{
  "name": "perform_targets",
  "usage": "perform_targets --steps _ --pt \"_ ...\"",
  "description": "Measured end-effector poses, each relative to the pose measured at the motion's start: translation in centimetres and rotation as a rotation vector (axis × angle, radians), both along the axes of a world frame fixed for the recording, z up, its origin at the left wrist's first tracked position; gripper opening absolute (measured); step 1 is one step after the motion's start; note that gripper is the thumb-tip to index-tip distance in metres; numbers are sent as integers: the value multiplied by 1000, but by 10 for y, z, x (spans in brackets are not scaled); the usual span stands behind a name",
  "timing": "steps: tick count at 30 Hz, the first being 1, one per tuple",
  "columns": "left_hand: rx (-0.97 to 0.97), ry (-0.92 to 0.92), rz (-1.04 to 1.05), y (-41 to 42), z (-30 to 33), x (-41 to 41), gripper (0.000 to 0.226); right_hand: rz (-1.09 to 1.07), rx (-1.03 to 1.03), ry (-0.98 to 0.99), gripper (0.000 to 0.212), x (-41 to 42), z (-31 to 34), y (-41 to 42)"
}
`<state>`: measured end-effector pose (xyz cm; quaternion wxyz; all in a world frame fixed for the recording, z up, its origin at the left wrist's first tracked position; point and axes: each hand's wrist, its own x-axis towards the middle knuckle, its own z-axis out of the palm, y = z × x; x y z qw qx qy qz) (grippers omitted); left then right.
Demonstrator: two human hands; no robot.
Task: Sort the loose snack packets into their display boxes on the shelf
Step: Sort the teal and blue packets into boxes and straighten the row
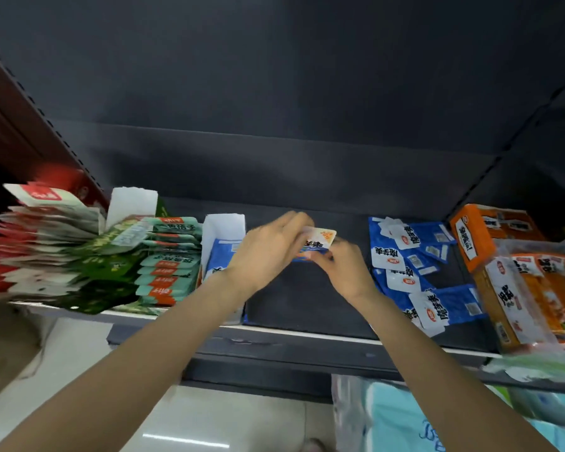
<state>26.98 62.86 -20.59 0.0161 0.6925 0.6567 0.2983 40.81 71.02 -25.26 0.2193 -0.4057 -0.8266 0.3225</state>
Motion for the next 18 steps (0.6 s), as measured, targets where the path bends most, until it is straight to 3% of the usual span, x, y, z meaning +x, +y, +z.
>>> perform_targets --steps 3,8,12,18 --pt "20 -272 27 -28 23 -31 18 33 8 175 25 -24 29 -26" --pt "176 -231 17 -68 44 -75 10 90 -81 276 19 -68 55 -67" --pt "133 -182 24 -89 39 -100 10 95 -63 193 23 -93 50 -84" --pt "-167 -3 -1 -97 16 -110 19 28 -48 -129 23 -101 21 -83"
